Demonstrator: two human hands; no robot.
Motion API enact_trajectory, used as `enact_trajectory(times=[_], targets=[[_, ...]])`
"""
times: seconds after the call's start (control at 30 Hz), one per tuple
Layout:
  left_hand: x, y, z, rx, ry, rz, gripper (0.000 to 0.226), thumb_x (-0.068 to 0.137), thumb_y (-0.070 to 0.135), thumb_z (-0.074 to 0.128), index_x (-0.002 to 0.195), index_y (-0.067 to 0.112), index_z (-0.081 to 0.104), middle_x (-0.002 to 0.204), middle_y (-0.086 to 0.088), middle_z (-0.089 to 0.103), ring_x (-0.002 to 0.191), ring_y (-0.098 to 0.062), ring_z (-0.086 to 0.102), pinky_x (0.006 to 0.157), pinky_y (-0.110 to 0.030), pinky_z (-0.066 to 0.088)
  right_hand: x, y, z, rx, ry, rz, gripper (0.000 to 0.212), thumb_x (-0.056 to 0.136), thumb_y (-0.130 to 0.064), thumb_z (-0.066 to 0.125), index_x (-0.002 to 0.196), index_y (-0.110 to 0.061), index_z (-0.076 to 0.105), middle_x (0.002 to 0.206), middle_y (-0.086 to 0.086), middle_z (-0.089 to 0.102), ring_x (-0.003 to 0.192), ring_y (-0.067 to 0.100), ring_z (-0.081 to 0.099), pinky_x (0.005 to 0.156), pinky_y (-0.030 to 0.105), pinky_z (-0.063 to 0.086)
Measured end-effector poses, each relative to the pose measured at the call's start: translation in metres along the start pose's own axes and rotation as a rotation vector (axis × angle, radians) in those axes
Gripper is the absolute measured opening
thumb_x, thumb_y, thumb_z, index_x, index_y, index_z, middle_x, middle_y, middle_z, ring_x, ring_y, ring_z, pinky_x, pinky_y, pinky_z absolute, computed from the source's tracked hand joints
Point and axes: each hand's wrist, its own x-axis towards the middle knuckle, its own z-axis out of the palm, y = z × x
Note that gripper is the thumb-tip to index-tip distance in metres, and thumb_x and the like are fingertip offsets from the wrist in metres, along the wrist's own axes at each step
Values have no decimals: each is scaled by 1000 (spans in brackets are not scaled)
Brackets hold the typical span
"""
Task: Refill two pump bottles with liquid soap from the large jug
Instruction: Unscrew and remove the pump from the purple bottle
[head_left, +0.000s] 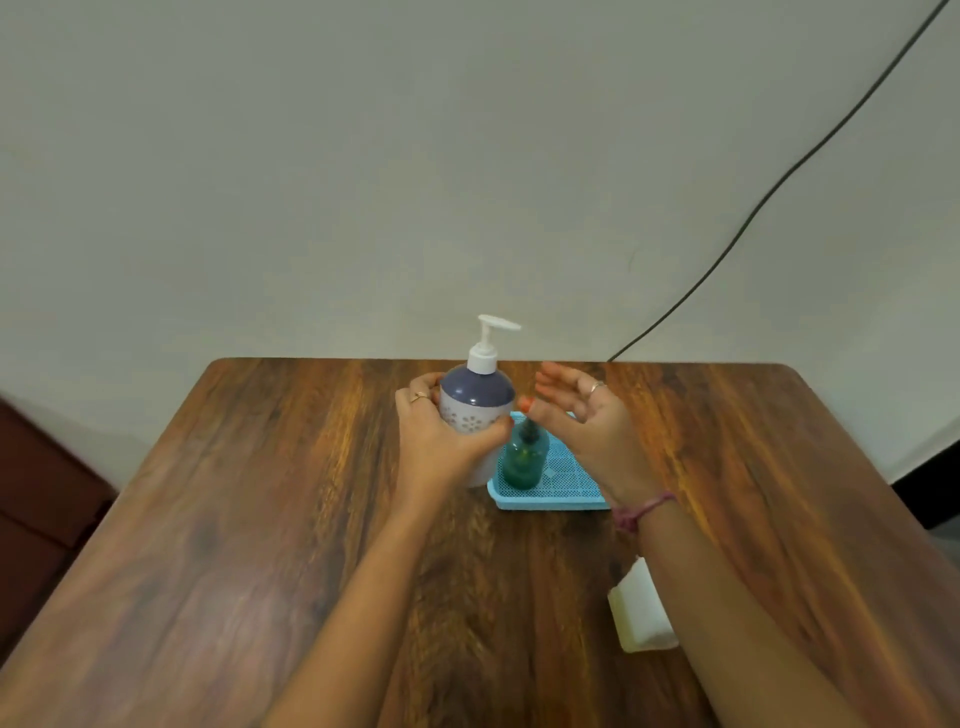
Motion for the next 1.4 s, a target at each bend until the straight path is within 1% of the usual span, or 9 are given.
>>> enact_trajectory(times=[0.13,0.3,0.5,0.7,0.83,1.0,1.13,1.27,1.4], targets=[[-26,34,-3,-31,-9,49,73,56,29,92,109,22,43,107,4,40,91,0,53,62,-4,46,-8,-32,10,142,-31,-53,52,69,-19,79,116,-7,61,110,9,70,104,18,68,87,29,55],[-40,56,-7,-68,-44,97,77,46,45,92,105,33,44,108,9,56,93,-1,61,72,-19,55,-20,-62,16,152,75,-120,42,64,-26,83,101,-13,68,98,5,74,94,19,71,79,31,56],[-54,80,-13,-124,-104,137,68,51,28,95,96,34,44,94,16,61,79,16,60,61,-8,50,-34,-87,10,206,78,-149,38,58,-29,82,92,-18,69,93,5,74,91,20,71,79,31,55],[-60,93,-19,-135,-162,156,68,53,26,94,105,23,50,93,12,65,80,8,64,67,-18,57,-43,-103,2,330,-56,-141,29,66,-17,76,94,-14,71,95,8,75,96,23,69,92,40,52],[-65,101,-22,-149,-168,178,71,52,26,95,107,20,50,94,11,64,81,7,63,66,-18,57,-47,-110,-4,310,-112,-172,27,71,-13,72,97,-13,70,93,5,75,93,18,70,88,35,53],[-69,103,-31,-246,-293,114,77,40,43,90,106,23,54,100,2,69,89,-14,70,76,-37,60,-52,-117,-13,277,-246,-233,25,77,-13,65,101,-10,69,92,6,74,88,19,70,80,29,55],[-74,110,-28,-222,-253,105,75,42,42,91,104,25,53,98,4,70,86,-12,70,74,-37,61,-51,-125,-20,288,-355,-182,33,85,-15,56,117,-10,62,115,6,70,110,18,64,92,30,52],[-73,117,-23,-219,-190,97,69,54,24,94,106,21,49,96,4,67,81,-6,69,70,-28,60,-53,-130,-21,89,-187,-234,30,86,-32,62,115,-25,61,109,-6,70,102,6,66,87,23,51],[-74,121,-19,-189,-172,149,68,56,19,93,107,20,47,93,9,63,75,10,62,62,-14,54,-58,-122,-10,-89,113,-328,46,64,-49,82,98,-26,61,98,0,70,92,16,68,80,31,56]])
